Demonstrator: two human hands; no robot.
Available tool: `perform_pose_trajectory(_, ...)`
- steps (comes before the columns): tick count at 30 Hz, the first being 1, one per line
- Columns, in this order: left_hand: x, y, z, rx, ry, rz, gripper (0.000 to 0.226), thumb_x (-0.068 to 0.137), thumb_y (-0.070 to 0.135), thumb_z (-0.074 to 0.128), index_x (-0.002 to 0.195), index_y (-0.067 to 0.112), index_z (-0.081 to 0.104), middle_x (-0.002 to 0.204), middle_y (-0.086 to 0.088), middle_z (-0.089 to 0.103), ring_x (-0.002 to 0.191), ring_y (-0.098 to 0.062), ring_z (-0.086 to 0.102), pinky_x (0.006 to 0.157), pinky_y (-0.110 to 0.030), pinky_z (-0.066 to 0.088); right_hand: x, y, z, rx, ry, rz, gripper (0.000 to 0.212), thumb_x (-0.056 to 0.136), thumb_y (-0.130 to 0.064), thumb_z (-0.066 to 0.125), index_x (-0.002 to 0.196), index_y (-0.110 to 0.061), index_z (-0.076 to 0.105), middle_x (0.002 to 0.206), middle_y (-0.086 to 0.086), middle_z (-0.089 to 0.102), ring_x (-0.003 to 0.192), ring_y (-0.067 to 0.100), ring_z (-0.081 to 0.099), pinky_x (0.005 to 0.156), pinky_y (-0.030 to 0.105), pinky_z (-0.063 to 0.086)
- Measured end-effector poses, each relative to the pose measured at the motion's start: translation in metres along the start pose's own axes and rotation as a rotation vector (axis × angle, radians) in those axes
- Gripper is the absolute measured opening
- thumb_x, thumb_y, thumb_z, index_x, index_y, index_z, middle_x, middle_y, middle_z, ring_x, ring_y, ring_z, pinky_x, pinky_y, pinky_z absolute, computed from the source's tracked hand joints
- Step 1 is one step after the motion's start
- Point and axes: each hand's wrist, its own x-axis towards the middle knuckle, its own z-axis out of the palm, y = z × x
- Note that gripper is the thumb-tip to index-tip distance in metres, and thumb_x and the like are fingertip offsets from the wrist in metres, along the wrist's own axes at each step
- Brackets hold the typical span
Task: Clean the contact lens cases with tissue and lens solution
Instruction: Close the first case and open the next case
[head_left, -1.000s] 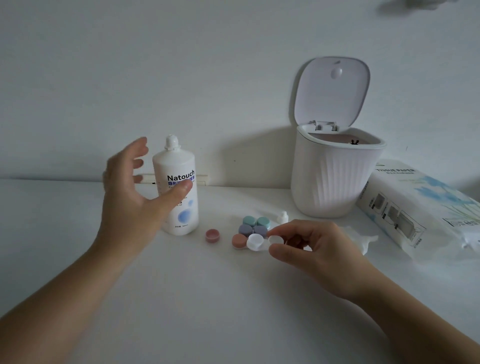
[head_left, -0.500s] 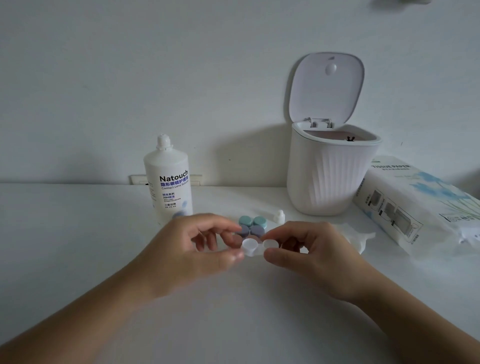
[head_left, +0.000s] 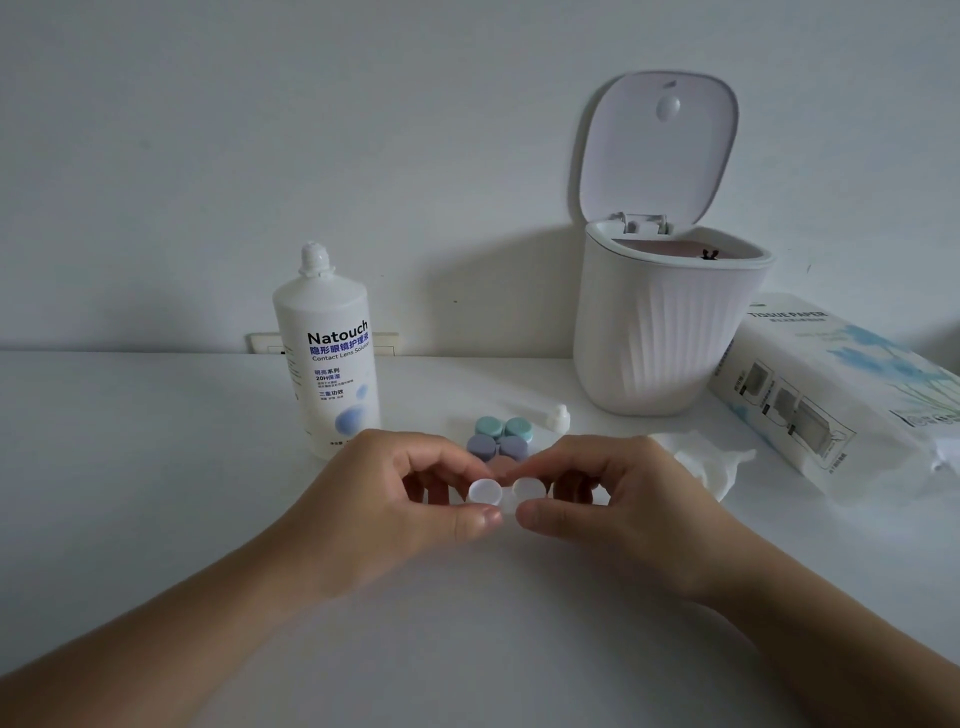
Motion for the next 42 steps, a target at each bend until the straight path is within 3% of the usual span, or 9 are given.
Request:
perform_pose_trajectory(3, -0.001, 0.000, -0.001, -0.003, -0.014, -0.002, 0.036, 0.059, 0.059, 0.080, 0.092, 0.046, 0.077, 0.091, 0.004, 0.077, 0.065, -0.004, 0.051, 0.065, -0.024, 0.048, 0.000, -0.002, -0.004, -0.006, 0.008, -0.032, 0.025, 0.076, -0.049, 0.080, 0.100, -0.043, 0.077, 0.079, -0.018, 0.068, 0.067, 0.005, 0.056, 0.064, 0.019, 0.047)
perform_pose_trajectory(5, -0.001, 0.000, -0.002, -0.015, -0.024, 0.000, 0.034, 0.059, 0.057, 0.080, 0.092, 0.048, 0.077, 0.085, 0.015, 0.076, 0.066, -0.004, 0.050, 0.065, -0.022, 0.047, 0.002, 0.001, -0.010, -0.001, 0.138, -0.033, 0.019, 0.080, -0.052, 0.071, 0.095, -0.041, 0.076, 0.081, -0.016, 0.073, 0.069, 0.009, 0.062, 0.068, 0.025, 0.050)
perform_pose_trajectory(9, -0.001, -0.001, -0.003, -0.019, -0.032, -0.007, 0.035, 0.058, 0.057, 0.082, 0.090, 0.042, 0.078, 0.089, -0.001, 0.076, 0.074, -0.011, 0.057, 0.073, -0.029, 0.049, 0.010, 0.017, -0.017, -0.207, 0.369, 0.049, 0.008, 0.091, -0.029, 0.069, 0.091, -0.034, 0.074, 0.071, -0.026, 0.067, 0.062, 0.001, 0.058, 0.058, 0.008, 0.043)
perform_pose_trajectory(12, -0.002, -0.001, -0.002, -0.006, -0.045, 0.008, 0.032, 0.059, 0.057, 0.081, 0.088, 0.043, 0.078, 0.070, 0.013, 0.068, 0.066, -0.005, 0.053, 0.069, -0.024, 0.048, 0.013, 0.024, -0.013, -0.399, 0.312, 0.177, 0.021, 0.084, -0.049, 0.073, 0.102, -0.039, 0.070, 0.076, -0.016, 0.063, 0.065, -0.002, 0.055, 0.055, 0.012, 0.036)
perform_pose_trajectory(17, -0.002, 0.002, -0.002, 0.000, -0.036, 0.015, 0.019, 0.069, 0.039, 0.089, 0.084, 0.040, 0.078, 0.068, 0.021, 0.067, 0.062, -0.004, 0.049, 0.061, -0.019, 0.044, 0.019, 0.028, 0.000, -0.634, 0.254, 0.222, 0.049, 0.074, -0.070, 0.061, 0.113, -0.040, 0.066, 0.083, -0.018, 0.058, 0.072, -0.004, 0.051, 0.058, 0.013, 0.028)
perform_pose_trajectory(24, -0.002, 0.003, -0.002, 0.011, -0.036, 0.014, 0.019, 0.073, 0.029, 0.090, 0.084, 0.039, 0.078, 0.068, 0.020, 0.067, 0.062, -0.007, 0.050, 0.062, -0.023, 0.044, 0.025, 0.027, -0.002, -0.667, 0.194, 0.193, 0.023, 0.083, -0.054, 0.067, 0.084, -0.032, 0.072, 0.080, -0.013, 0.060, 0.073, -0.001, 0.053, 0.056, 0.020, 0.036)
perform_pose_trajectory(32, -0.001, 0.003, -0.004, 0.022, -0.049, 0.013, 0.019, 0.074, 0.029, 0.090, 0.085, 0.039, 0.078, 0.072, 0.016, 0.069, 0.064, -0.010, 0.051, 0.064, -0.026, 0.045, 0.018, 0.020, -0.007, -0.157, 0.294, 0.151, 0.006, 0.077, -0.038, 0.078, 0.077, -0.034, 0.074, 0.070, -0.018, 0.068, 0.052, -0.003, 0.051, 0.053, 0.009, 0.040)
perform_pose_trajectory(36, -0.001, 0.004, -0.004, 0.010, -0.046, 0.006, 0.020, 0.073, 0.029, 0.089, 0.084, 0.041, 0.078, 0.070, 0.018, 0.069, 0.063, -0.006, 0.050, 0.062, -0.022, 0.045, 0.013, 0.008, -0.013, 0.165, 0.242, 0.128, 0.011, 0.077, -0.032, 0.080, 0.087, -0.030, 0.077, 0.077, -0.003, 0.075, 0.067, 0.005, 0.065, 0.066, 0.019, 0.053)
perform_pose_trajectory(42, -0.002, 0.007, -0.003, 0.010, -0.040, 0.018, 0.023, 0.074, 0.030, 0.087, 0.081, 0.048, 0.077, 0.066, 0.024, 0.067, 0.059, -0.003, 0.048, 0.058, -0.016, 0.043, 0.007, -0.001, -0.008, 0.443, 0.135, 0.016, 0.029, 0.069, -0.016, 0.082, 0.088, -0.001, 0.067, 0.088, 0.013, 0.079, 0.084, 0.026, 0.078, 0.080, 0.030, 0.062)
